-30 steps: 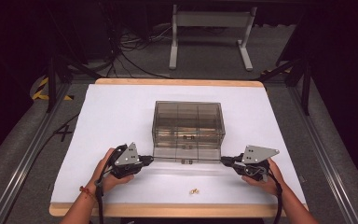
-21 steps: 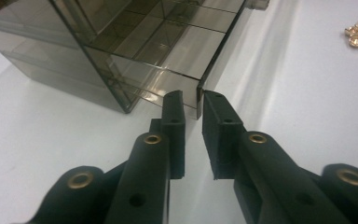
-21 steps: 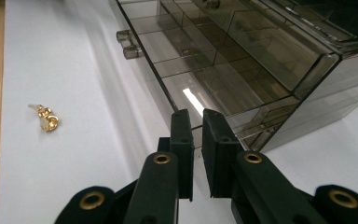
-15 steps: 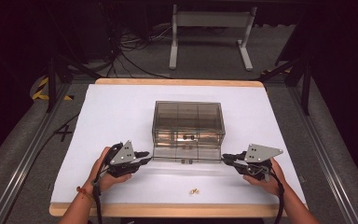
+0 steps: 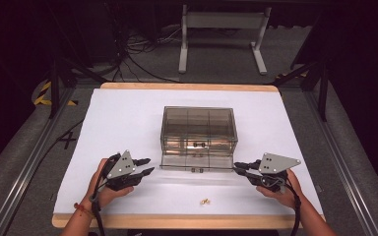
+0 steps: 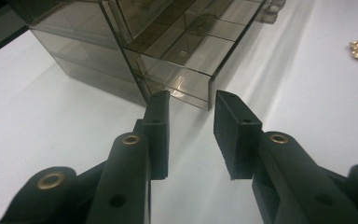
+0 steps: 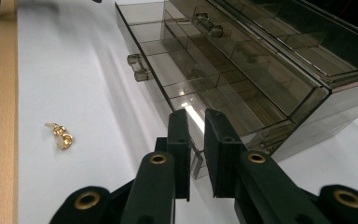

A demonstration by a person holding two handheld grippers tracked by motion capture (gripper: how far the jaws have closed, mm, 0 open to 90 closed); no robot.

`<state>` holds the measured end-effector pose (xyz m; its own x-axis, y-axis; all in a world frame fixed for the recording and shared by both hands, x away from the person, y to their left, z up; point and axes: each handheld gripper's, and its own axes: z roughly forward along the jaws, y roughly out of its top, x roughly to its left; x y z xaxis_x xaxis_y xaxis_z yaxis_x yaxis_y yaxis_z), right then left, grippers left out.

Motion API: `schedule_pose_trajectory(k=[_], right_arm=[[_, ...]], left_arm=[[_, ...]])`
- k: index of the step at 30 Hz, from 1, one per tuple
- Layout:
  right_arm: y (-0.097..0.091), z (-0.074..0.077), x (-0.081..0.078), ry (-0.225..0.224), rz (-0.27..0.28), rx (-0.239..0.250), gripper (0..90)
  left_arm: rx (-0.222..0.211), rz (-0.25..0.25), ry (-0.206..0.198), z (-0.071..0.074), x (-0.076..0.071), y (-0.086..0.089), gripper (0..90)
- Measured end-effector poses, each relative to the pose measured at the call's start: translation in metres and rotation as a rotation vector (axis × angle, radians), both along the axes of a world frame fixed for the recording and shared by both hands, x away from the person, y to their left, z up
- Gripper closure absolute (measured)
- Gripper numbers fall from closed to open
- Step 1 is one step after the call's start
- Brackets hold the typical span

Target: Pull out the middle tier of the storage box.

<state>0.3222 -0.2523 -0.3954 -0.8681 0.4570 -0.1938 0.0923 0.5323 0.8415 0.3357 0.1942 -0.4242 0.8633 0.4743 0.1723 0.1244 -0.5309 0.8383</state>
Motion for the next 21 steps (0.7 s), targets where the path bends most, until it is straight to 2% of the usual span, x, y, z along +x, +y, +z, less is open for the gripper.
schedule_pose_trajectory(k=[3, 4, 5, 8, 9, 11, 14, 17, 18, 21], right_arm=[[0.003, 0.003, -0.003, -0.005, 0.005, 0.002, 80.8], [0.004, 0.003, -0.004, -0.004, 0.008, 0.006, 80.8], [0.006, 0.003, -0.006, -0.004, 0.012, 0.003, 80.8], [0.013, 0.001, -0.01, -0.007, 0.025, -0.002, 80.3], [0.016, 0.001, -0.013, -0.019, 0.035, -0.018, 80.0], [0.017, 0.0, -0.015, -0.017, 0.041, -0.019, 80.0], [0.022, -0.002, -0.025, -0.033, 0.065, 0.0, 80.2], [0.027, -0.007, -0.031, -0.013, 0.081, 0.01, 79.2], [0.027, -0.007, -0.031, -0.013, 0.081, 0.01, 79.2], [0.032, -0.017, -0.037, 0.026, 0.096, -0.003, 77.1]], left_arm=[[-0.012, 0.052, -0.002, -0.003, -0.004, 0.005, 57.0], [-0.012, 0.052, -0.002, -0.003, -0.004, 0.005, 55.5], [-0.016, 0.079, -0.002, -0.005, -0.006, 0.008, 54.5], [-0.013, 0.114, 0.015, -0.009, -0.011, 0.012, 46.4], [-0.017, 0.122, 0.016, -0.011, -0.012, 0.012, 44.1], [-0.016, 0.125, 0.025, -0.012, -0.015, 0.014, 43.0], [-0.02, 0.155, 0.039, -0.018, -0.02, 0.016, 34.1], [-0.024, 0.153, 0.047, -0.02, -0.022, 0.017, 28.1], [-0.035, 0.16, 0.048, -0.022, -0.023, 0.017, 28.1], [-0.082, 0.156, 0.051, -0.025, -0.024, 0.016, 22.3]])
